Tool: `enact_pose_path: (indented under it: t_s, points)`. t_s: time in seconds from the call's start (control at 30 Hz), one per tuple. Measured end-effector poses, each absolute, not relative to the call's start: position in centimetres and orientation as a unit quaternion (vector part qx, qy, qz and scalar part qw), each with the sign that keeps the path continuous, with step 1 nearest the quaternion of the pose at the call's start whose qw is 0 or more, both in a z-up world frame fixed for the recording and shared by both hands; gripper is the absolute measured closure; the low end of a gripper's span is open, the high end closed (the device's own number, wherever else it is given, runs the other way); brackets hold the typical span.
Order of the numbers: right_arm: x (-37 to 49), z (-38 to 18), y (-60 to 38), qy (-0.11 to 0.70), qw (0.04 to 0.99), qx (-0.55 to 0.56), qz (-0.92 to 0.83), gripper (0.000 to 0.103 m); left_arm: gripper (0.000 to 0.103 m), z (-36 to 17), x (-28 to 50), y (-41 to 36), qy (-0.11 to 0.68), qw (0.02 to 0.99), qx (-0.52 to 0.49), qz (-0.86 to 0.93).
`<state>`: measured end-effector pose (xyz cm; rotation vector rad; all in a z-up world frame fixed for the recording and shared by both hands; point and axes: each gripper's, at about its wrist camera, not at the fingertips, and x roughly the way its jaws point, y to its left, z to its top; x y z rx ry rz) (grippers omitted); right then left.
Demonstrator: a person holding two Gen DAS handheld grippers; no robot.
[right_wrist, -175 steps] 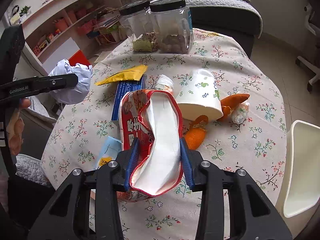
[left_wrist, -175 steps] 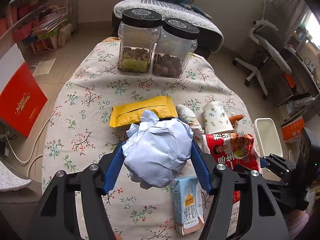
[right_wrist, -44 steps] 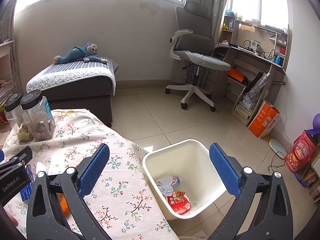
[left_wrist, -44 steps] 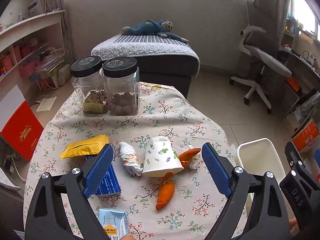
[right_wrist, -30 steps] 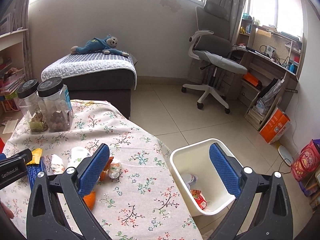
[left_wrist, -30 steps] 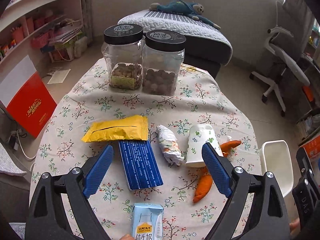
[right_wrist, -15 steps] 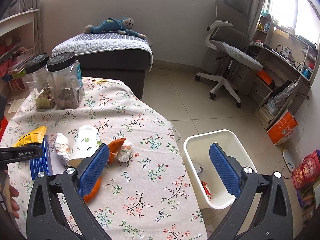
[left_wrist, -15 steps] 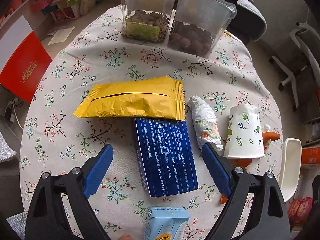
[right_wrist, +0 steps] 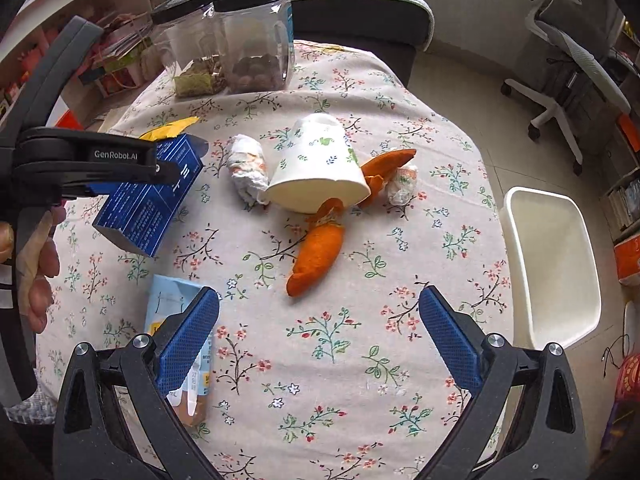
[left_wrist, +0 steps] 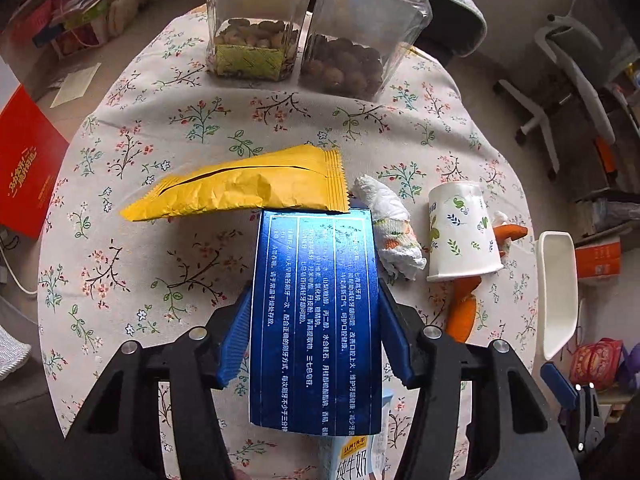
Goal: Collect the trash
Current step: 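Grasp the blue box with the left tool while the right tool grasps the milk carton, then carry the blue box and milk carton to the bin, release the carton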
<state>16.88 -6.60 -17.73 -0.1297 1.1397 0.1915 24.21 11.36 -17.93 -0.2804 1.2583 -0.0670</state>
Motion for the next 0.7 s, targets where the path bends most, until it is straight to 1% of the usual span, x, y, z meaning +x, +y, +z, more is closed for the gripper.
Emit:
enact_pose_path:
  t_s: [0.17,0.33,0.43,0.5,0.53,0.57,0.63,0.7]
  points:
    - [15.2,-20.1,-2.1,0.576,0.801,-0.070,0.144,0.007,0.046,-14.4,21.8,13.3,0.553,0.812,-0.170,-0.073]
    - [14.5,-22.4,0.9,0.585,0.792,-0.101,0.143,0.009,0.046,-11.9,20.4,13.9,0.516,0.831,-0.187,-0.088]
    - [14.7,-23.8,1.5,0.599,0.781,-0.100,0.143,0.020,0.046,-10.9,20.0,14.2,0.496,0.846,-0.180,-0.079]
    - [15.0,-24.3,1.7,0.603,0.778,-0.101,0.144,0.040,0.046,-10.4,19.9,14.6,0.485,0.856,-0.168,-0.067]
    - [15.0,-24.2,1.7,0.594,0.785,-0.106,0.141,0.045,0.046,-10.3,19.9,14.7,0.480,0.860,-0.163,-0.062]
    - [15.1,-24.1,1.6,0.595,0.784,-0.099,0.145,0.048,0.046,-10.2,19.9,14.8,0.475,0.863,-0.161,-0.058]
    - [15.5,-23.8,0.9,0.603,0.781,-0.069,0.147,0.049,0.046,-10.3,20.0,15.1,0.469,0.868,-0.156,-0.047]
    - [15.9,-23.0,0.1,0.595,0.789,-0.059,0.139,0.049,0.046,-10.3,20.3,15.2,0.465,0.872,-0.149,-0.033]
